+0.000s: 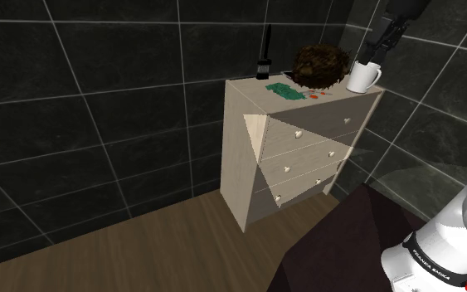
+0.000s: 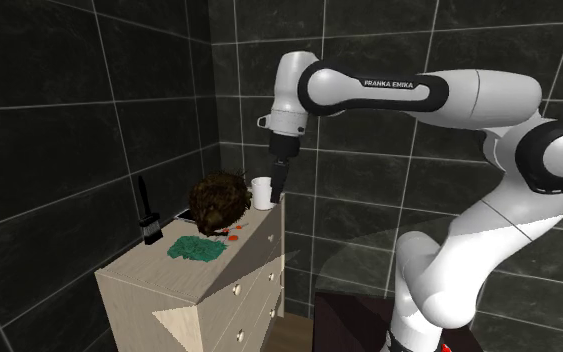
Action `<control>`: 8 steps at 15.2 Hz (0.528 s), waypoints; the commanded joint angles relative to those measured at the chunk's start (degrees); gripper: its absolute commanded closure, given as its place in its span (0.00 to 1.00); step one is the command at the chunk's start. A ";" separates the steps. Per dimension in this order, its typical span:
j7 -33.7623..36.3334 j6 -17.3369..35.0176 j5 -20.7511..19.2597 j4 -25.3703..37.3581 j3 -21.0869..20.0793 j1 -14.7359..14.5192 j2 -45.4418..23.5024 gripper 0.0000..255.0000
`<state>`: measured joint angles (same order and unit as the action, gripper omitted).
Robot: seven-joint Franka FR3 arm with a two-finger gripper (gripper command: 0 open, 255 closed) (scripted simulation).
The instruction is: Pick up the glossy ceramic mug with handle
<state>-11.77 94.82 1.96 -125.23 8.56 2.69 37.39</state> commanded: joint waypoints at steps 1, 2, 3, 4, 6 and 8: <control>-3.12 0.20 -1.21 1.39 2.50 0.55 -2.31 0.00; -4.49 0.32 -1.64 2.32 3.62 0.73 -3.69 0.00; -5.86 0.43 -2.03 3.31 4.73 0.89 -5.12 0.00; -7.24 0.53 -2.36 4.37 5.83 1.04 -6.60 0.00; -10.03 0.69 -2.86 6.69 8.02 1.32 -9.72 0.00; -12.86 0.79 -3.11 9.28 10.19 1.57 -13.04 0.00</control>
<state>-23.02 95.38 -0.97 -117.08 17.55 4.10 26.04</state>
